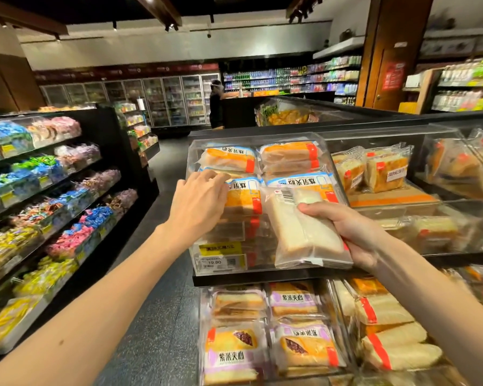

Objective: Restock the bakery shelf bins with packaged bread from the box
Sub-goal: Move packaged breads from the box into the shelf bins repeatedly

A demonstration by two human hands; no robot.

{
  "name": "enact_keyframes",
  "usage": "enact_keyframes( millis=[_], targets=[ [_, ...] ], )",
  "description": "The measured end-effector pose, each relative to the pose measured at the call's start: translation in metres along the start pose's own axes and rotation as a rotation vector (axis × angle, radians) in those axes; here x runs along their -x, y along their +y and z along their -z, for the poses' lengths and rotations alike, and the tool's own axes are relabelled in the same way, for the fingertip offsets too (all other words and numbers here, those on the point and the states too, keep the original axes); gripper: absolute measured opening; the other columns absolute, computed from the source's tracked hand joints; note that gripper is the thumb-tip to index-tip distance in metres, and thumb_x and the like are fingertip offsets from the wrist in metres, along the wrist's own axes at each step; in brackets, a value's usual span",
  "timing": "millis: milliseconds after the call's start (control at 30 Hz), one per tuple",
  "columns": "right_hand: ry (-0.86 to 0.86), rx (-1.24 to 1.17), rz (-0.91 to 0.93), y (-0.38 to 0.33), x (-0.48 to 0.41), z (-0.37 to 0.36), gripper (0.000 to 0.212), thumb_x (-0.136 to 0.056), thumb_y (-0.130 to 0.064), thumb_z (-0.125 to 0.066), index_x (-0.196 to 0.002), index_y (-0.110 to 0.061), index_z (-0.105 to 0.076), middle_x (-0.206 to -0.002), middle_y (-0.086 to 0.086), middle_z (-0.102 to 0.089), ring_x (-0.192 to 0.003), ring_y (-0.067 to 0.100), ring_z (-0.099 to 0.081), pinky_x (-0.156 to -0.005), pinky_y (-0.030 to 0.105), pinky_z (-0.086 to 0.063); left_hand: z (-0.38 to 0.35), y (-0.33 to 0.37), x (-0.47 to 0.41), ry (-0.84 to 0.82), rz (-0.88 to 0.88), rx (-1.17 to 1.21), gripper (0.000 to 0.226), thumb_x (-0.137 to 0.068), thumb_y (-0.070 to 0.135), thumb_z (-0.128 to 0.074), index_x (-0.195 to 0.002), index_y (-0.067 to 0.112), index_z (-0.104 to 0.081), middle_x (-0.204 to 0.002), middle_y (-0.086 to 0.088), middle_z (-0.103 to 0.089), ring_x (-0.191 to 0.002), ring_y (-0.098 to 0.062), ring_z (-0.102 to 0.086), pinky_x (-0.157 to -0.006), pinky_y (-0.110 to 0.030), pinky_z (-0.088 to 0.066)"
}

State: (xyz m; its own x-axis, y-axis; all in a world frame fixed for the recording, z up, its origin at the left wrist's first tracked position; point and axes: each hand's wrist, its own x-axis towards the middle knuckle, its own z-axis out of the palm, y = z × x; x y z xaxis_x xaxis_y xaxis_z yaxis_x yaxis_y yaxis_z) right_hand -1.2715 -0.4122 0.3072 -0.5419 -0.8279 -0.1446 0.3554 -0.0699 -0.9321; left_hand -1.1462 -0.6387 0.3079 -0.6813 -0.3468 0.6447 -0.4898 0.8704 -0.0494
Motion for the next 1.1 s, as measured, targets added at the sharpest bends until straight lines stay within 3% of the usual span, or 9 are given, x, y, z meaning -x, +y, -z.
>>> enact_keyframes(
  millis=[200, 367, 500, 600, 700, 833, 900, 967, 1100],
  targets=[
    [-0.011, -0.028, -0.059, 0.007, 0.006, -0.007, 0.052, -0.071, -0.017, -0.069, -0.121, -0.002, -0.062, -0.088, 0.015, -0.074, -0.067, 0.021, -0.072, -0.053, 0.031, -0.060, 0.005, 0.003, 0.018, 0.127, -0.183, 0.147, 0.035, -0.095, 0.032, -0.052, -0.126, 0.019, -0.061, -0.127, -0.005, -0.059, -0.119, -0.028, -0.053, -0.088, -0.045, -0.047],
    [-0.176, -0.165, -0.110, 0.009, 0.033, -0.009, 0.026, -0.087, -0.008, -0.048, -0.085, 0.003, -0.072, -0.066, 0.013, -0.068, -0.049, 0.017, -0.067, -0.041, 0.023, -0.052, 0.037, 0.040, 0.057, -0.017, -0.548, 0.518, 0.077, -0.073, 0.023, -0.073, -0.143, 0.025, -0.042, -0.149, -0.006, -0.042, -0.140, -0.024, -0.038, -0.115, -0.038, -0.031],
    [-0.218, 0.051, -0.194, 0.039, 0.023, -0.009, 0.035, -0.091, -0.006, -0.047, -0.065, -0.007, -0.070, -0.070, 0.007, -0.061, -0.057, 0.011, -0.061, -0.061, 0.024, -0.057, 0.040, 0.052, 0.079, -0.126, -0.576, 0.812, 0.046, -0.080, 0.019, -0.072, -0.125, 0.020, -0.063, -0.127, 0.001, -0.063, -0.121, -0.013, -0.058, -0.099, -0.035, -0.048],
    [-0.075, 0.122, -0.317, 0.081, 0.037, -0.004, 0.024, -0.101, -0.008, -0.047, -0.082, -0.008, -0.061, -0.077, 0.002, -0.050, -0.061, 0.007, -0.054, -0.077, 0.019, -0.051, 0.028, 0.053, 0.104, -0.336, -0.428, 1.013, 0.029, -0.075, 0.015, -0.080, -0.104, 0.015, -0.074, -0.100, 0.011, -0.072, -0.093, -0.002, -0.066, -0.079, -0.022, -0.052],
    [-0.163, 0.142, -0.491, 0.107, 0.052, -0.002, 0.029, -0.088, -0.027, -0.064, -0.104, -0.006, -0.076, -0.093, 0.018, -0.068, -0.076, 0.018, -0.069, -0.068, 0.033, -0.057, 0.010, 0.048, 0.136, -0.529, -0.186, 1.177, 0.027, -0.072, 0.029, -0.071, -0.096, 0.019, -0.076, -0.091, 0.013, -0.073, -0.085, -0.004, -0.069, -0.073, -0.025, -0.055],
    [-0.020, 0.010, -0.346, 0.149, 0.074, 0.023, 0.051, -0.091, -0.051, -0.050, -0.125, -0.018, -0.069, -0.121, 0.013, -0.070, -0.111, 0.027, -0.067, -0.091, 0.040, -0.056, -0.021, 0.037, 0.169, -0.692, -0.009, 1.246, 0.024, -0.076, 0.017, -0.086, -0.091, 0.030, -0.072, -0.078, 0.025, -0.069, -0.072, 0.012, -0.059, -0.064, -0.012, -0.043],
    [0.013, -0.014, -0.320, 0.161, 0.082, 0.025, 0.061, -0.083, -0.069, -0.055, -0.115, -0.020, -0.072, -0.122, 0.011, -0.068, -0.111, 0.028, -0.064, -0.086, 0.045, -0.057, -0.038, 0.032, 0.181, -0.794, 0.109, 1.279, 0.023, -0.073, 0.027, -0.089, -0.091, 0.026, -0.074, -0.084, 0.017, -0.073, -0.077, 0.004, -0.064, -0.065, -0.017, -0.046],
    [0.025, 0.095, -0.287, 0.176, 0.087, 0.028, 0.059, -0.074, -0.057, -0.077, -0.110, -0.011, -0.070, -0.110, 0.011, -0.069, -0.101, 0.025, -0.066, -0.084, 0.050, -0.058, -0.057, 0.030, 0.195, -0.847, 0.227, 1.262, 0.032, -0.064, 0.036, -0.093, -0.088, 0.026, -0.074, -0.093, 0.011, -0.074, -0.087, -0.005, -0.066, -0.072, -0.023, -0.049],
    [0.180, 0.252, -0.264, 0.198, 0.080, 0.020, 0.039, -0.089, -0.008, -0.069, -0.123, 0.005, -0.053, -0.109, 0.024, -0.070, -0.088, 0.027, -0.071, -0.072, 0.040, -0.062, -0.069, 0.041, 0.216, -0.820, 0.647, 1.267, 0.056, -0.067, 0.023, -0.091, -0.116, 0.026, -0.063, -0.109, 0.004, -0.068, -0.090, -0.004, -0.068, -0.072, -0.017, -0.052]
  ],
)
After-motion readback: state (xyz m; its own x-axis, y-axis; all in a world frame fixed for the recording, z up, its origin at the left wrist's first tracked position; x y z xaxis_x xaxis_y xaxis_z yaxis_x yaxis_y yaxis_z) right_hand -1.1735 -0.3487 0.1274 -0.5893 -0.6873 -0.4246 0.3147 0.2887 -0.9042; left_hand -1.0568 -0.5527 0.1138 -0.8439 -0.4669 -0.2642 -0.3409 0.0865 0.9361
